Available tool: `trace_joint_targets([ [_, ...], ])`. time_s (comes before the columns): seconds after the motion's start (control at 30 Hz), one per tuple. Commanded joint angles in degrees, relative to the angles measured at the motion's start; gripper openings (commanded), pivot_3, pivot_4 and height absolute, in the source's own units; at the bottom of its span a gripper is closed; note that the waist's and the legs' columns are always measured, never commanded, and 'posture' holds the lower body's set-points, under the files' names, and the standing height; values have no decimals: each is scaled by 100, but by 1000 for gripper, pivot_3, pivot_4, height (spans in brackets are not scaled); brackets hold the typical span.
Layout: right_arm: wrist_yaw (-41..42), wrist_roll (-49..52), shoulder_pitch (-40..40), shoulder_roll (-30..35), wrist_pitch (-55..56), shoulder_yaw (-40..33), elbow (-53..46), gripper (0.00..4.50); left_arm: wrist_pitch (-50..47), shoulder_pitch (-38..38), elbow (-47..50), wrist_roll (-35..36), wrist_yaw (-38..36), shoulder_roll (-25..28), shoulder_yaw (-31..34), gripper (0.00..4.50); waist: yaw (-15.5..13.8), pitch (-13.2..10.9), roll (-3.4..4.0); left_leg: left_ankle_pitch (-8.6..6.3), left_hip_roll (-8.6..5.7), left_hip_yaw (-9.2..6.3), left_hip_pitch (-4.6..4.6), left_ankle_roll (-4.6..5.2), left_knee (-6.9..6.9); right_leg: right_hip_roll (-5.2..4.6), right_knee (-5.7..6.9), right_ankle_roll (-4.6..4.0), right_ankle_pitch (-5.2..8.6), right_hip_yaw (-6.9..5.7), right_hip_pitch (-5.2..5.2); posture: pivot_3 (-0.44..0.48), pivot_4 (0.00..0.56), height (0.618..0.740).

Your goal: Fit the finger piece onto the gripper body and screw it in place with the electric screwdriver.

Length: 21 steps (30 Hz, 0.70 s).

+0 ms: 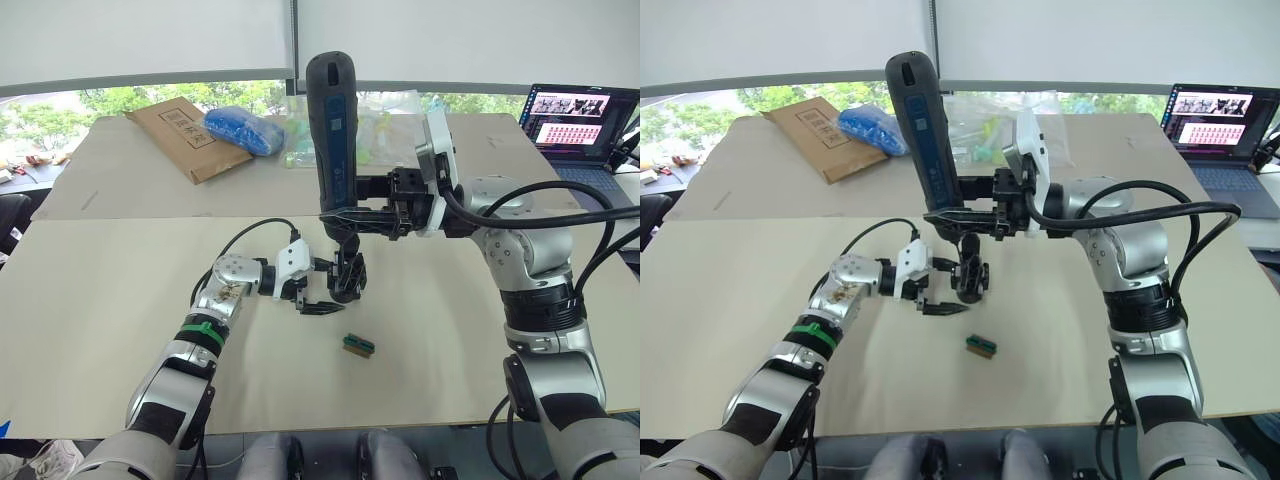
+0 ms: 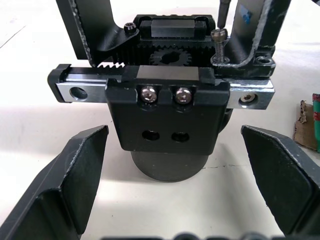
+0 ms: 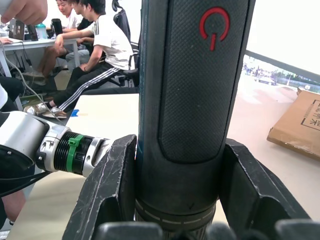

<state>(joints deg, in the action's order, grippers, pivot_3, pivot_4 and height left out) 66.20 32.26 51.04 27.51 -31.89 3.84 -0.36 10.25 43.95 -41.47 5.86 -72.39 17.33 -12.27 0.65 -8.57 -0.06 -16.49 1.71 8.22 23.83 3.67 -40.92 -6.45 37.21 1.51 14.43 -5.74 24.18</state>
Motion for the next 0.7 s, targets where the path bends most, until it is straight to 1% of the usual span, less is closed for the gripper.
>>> trace_joint_targets([
  [0.03,-5,73,123,31,121,-128,-283,1880,169,84,118,14,1,-25,51,4500,0,0,0,0,0,0,0,0,0,0,0,0,0,0,0,0,150,740],
  [0.3,-111,113,139,-14,21,-101,-368,1880,153,77,131,14,15,-36,49,4500,0,0,0,0,0,0,0,0,0,0,0,0,0,0,0,0,150,740],
  [0.7,-117,36,-24,-45,100,-25,-237,1880,157,95,96,-11,92,-44,50,4500,1,0,0,0,0,0,0,0,0,0,0,0,0,0,0,0,150,740],
])
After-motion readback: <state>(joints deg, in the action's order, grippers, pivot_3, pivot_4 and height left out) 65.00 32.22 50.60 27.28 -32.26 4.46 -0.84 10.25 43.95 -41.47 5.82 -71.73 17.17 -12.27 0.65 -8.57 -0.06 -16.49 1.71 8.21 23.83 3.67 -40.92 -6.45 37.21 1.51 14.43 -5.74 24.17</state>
